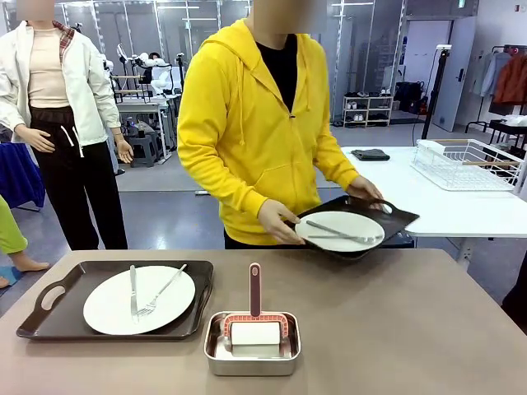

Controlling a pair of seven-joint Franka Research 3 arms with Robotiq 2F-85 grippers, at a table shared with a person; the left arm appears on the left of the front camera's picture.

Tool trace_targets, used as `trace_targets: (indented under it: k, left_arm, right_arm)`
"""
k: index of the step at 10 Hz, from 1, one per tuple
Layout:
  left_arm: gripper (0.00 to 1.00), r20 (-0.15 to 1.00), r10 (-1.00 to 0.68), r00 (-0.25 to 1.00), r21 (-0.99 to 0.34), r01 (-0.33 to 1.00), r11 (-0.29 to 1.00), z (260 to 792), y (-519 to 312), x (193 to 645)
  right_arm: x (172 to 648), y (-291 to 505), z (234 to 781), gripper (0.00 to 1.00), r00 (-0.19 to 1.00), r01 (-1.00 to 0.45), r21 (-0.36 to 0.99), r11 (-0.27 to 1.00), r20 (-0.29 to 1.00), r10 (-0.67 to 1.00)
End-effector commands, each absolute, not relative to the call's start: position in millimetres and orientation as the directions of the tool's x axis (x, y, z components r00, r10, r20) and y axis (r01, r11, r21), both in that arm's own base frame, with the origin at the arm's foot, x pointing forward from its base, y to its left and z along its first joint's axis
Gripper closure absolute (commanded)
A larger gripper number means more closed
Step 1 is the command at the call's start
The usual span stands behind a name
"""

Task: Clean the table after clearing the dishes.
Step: When the left (or right) Handle tray is removed, use the left hand (or right hand) to clean the left (or right) side of the table with the Lint Roller.

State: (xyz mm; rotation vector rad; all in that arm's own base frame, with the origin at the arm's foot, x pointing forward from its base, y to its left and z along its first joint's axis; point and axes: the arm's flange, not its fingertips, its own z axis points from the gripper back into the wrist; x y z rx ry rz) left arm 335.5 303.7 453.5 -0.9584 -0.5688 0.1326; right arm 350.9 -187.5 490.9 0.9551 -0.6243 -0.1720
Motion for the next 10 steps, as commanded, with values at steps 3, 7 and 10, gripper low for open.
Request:
trace_targets:
  k: [3, 7, 10]
  left_arm:
    - [0.0, 0.398, 0.344, 0.85, -0.799, 0.137, 0.585, 453.6, 306.1, 331.6]
    - [0.0, 0.398, 0.344, 0.85, -0.799, 0.137, 0.585, 453.6, 306.1, 331.6]
    - [0.0, 0.398, 0.344, 0.85, -0.799, 0.137, 0.585, 453.6, 306.1, 331.6]
  right_arm:
    - [464.2, -52.6, 569.5, 0.0, 0.816, -0.407, 0.505, 0.761, 0.575, 0.054]
    - [527.1, 88.5, 600.9, 0.0, 0.724, -0.65, 0.317, 0.691, 0.534, 0.436]
    - [542.5, 205.5, 604.0, 0.0, 0.545, -0.832, 0.192, 0.52, 0.46, 0.702]
